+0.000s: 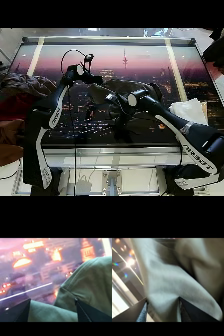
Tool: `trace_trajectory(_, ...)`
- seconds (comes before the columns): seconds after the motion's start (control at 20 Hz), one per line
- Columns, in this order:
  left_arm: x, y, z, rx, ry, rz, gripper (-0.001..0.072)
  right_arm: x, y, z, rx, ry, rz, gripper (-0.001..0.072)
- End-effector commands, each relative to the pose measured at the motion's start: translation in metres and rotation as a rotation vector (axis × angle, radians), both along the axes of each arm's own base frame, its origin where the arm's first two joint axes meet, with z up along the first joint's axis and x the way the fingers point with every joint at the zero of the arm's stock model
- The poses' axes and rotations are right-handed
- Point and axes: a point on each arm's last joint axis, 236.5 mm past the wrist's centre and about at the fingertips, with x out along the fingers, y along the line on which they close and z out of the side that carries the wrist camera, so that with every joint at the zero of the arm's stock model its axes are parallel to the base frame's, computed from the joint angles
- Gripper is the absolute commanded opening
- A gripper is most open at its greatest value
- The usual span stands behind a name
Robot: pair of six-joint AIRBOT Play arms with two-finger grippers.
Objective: Fold the shirts.
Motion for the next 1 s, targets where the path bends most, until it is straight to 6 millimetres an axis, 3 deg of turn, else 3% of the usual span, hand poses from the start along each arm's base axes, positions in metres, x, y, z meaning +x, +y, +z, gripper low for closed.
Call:
trace_trajectory(0.0, -0.002, -0.006, -0.009, 0.027, 0.004, -0.031, 0.0583, -0.001, 0.009, -0.011, -0.030, -0.010, 0.057, 0.0448)
trace_trajectory(0.25, -0.030, -0.014, -0.016, 0.019, 0.103, -0.111, 0.0583, 0.006, 0.008, 0.012, -0.050, -0.021, 0.079, 0.0448)
trace_trajectory(0.5, -0.030, -0.036, 0.010, -0.203, 0.131, -0.098, 0.0565, 0.008, 0.010, 0.019, -0.045, -0.026, 0.081, 0.0448)
trace_trajectory(0.55, -0.030, -0.034, 0.009, -0.193, 0.130, -0.098, 0.0395, 0.008, 0.010, 0.019, -0.045, -0.026, 0.080, 0.0448)
trace_trajectory(0.6, -0.030, -0.032, 0.007, -0.182, 0.131, -0.099, 0.0272, 0.008, 0.010, 0.019, -0.045, -0.024, 0.080, 0.0449)
trace_trajectory(0.7, -0.029, -0.028, 0.003, -0.162, 0.130, -0.101, 0.0225, 0.006, 0.009, 0.019, -0.050, -0.017, 0.081, 0.0448)
trace_trajectory(0.8, -0.030, -0.025, -0.003, -0.137, 0.131, -0.104, 0.0240, -0.005, 0.002, 0.019, -0.077, 0.029, 0.093, 0.0450)
trace_trajectory(0.85, -0.027, -0.022, -0.002, -0.134, 0.121, -0.098, 0.0302, -0.011, -0.002, 0.019, -0.093, 0.056, 0.099, 0.0451)
trace_trajectory(0.9, -0.021, -0.018, 0.001, -0.138, 0.103, -0.082, 0.0456, -0.017, -0.006, 0.019, -0.107, 0.082, 0.111, 0.0480)
trace_trajectory(0.95, -0.015, -0.013, 0.003, -0.144, 0.091, -0.061, 0.0542, -0.020, -0.006, 0.020, -0.106, 0.092, 0.121, 0.0534)
